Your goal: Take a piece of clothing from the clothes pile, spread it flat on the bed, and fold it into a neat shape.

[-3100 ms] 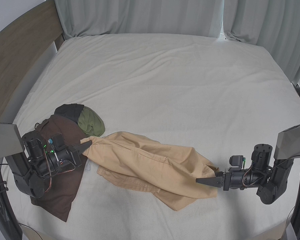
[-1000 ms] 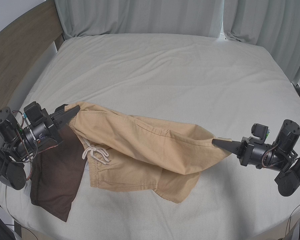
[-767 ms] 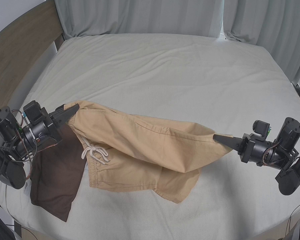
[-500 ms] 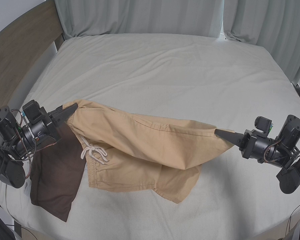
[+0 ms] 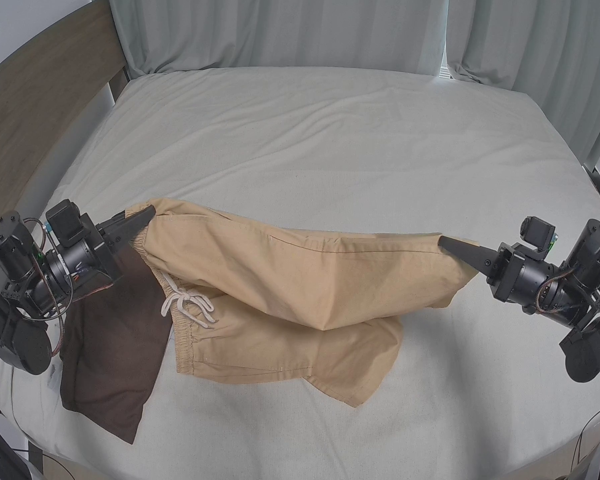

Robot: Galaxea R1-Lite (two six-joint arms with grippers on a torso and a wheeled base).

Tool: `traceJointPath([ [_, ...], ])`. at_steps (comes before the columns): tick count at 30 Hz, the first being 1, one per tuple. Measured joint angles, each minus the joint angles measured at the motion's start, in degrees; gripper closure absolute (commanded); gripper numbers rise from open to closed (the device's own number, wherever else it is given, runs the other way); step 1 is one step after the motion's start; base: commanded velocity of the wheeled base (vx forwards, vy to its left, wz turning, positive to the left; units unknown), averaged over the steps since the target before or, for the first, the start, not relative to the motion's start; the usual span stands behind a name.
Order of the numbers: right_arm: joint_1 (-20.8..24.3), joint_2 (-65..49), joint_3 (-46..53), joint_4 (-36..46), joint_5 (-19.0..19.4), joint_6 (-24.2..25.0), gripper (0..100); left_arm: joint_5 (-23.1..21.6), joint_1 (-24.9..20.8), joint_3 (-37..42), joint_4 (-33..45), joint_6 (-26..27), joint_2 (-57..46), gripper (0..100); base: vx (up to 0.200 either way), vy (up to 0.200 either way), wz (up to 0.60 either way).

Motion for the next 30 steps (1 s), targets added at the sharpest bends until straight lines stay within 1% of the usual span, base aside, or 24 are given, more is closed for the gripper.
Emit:
traceJointPath([
  [9,-0.38,-0.67,-0.71,0.0,-0.22,-0.02,100,0.0,0.09,-0.06,0.0,0.0,0.41,100,0.0,0.0,0.0],
  [16,-0.49,-0.89,-1.71,0.0,-2.86,0.04,100,0.02,0.6,-0.66,0.02,-0.2,0.72,100,0.0,0.0,0.0],
  [30,-0.57,-1.35,-2.52,-0.02,-3.12,0.0,100,0.1,1.6,-1.29,0.0,-0.8,2.07,100,0.0,0.0,0.0],
])
